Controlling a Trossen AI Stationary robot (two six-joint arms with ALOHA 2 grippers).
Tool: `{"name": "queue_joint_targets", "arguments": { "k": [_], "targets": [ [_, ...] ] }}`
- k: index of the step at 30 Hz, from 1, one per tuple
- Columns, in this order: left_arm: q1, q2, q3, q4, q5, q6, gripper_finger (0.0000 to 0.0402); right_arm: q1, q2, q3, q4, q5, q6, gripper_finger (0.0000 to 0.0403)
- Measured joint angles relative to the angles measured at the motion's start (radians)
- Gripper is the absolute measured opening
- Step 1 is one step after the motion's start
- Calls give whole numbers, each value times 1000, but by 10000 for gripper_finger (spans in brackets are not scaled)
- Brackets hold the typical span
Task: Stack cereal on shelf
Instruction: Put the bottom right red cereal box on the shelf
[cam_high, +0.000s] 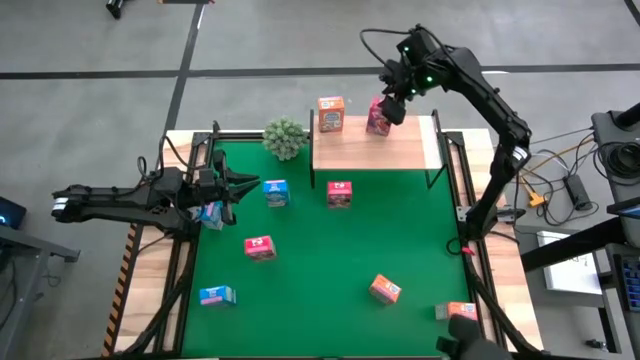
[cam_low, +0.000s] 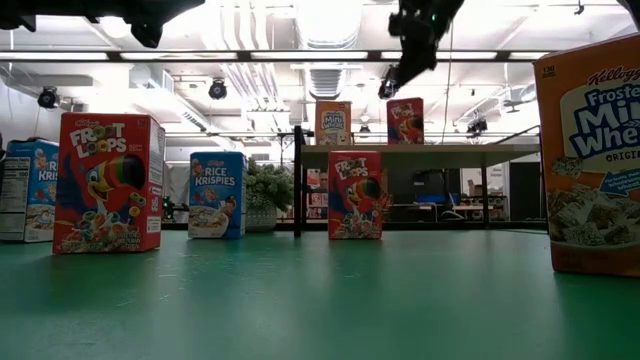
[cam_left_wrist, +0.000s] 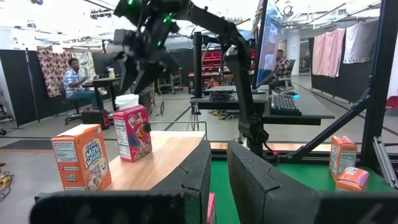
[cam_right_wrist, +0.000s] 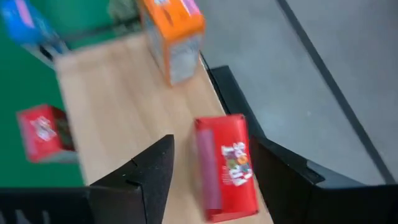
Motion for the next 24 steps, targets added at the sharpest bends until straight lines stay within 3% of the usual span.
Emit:
{"name": "queue_joint_targets", "arguments": {
  "k": [5, 10, 17, 24],
  "targets": [
    [0, 0, 0, -3, 0, 0, 37, 83, -62, -12, -35, -6, 72, 170],
    [0, 0, 0, -18, 0, 0, 37, 188, -151, -143, 1, -7, 143, 130],
    [0, 0, 0, -18, 0, 0, 37, 326, -330, -525, 361, 29, 258, 76],
    [0, 0, 0, -18, 0, 5, 37, 383, -460, -890, 681, 281, 378, 37]
  ]
}}
